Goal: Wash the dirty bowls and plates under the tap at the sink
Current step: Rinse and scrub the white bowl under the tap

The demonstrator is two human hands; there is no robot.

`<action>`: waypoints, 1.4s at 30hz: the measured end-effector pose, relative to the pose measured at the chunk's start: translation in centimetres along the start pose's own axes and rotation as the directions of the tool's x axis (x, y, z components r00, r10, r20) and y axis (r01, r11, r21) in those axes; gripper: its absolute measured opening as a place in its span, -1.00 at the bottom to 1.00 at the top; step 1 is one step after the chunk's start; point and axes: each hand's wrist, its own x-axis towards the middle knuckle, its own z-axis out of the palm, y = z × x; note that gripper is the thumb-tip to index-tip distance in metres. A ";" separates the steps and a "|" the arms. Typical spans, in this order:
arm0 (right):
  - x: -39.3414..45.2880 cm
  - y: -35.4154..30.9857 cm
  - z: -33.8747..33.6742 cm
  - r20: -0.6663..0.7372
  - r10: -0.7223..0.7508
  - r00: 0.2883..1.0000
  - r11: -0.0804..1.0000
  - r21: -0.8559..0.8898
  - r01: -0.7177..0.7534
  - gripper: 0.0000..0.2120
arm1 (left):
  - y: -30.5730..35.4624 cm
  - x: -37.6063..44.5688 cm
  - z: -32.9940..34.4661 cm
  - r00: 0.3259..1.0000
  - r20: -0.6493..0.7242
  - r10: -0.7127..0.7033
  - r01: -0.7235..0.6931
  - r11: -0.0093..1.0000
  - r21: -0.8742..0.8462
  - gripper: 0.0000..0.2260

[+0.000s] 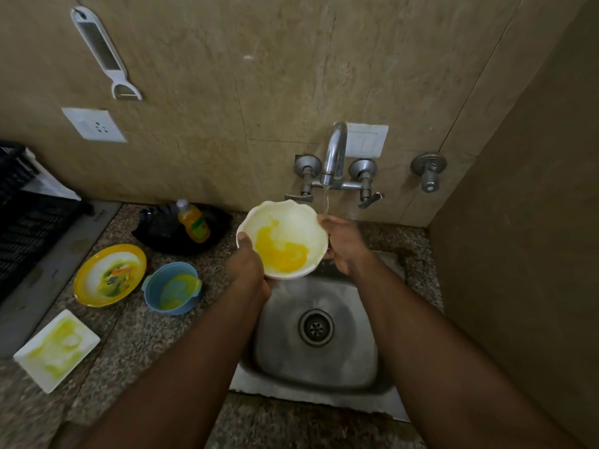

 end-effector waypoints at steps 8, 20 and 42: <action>0.0 0.6 0.4 -0.186 -0.058 0.981 0.990 -0.134 0.033 -0.82 | -0.1 -0.6 0.6 0.996 -0.089 0.030 -0.029 0.999 0.018 -0.57; -1.5 1.0 -0.4 0.169 0.128 0.977 0.985 -0.132 -0.106 -0.73 | -1.3 -1.1 0.1 0.999 -0.045 -0.022 0.020 0.999 -0.043 -0.56; -0.5 -1.2 -0.7 -0.127 0.077 0.989 0.952 -0.285 -0.111 -0.84 | -0.7 0.3 -0.9 0.996 0.026 0.084 -0.085 0.996 0.036 -0.77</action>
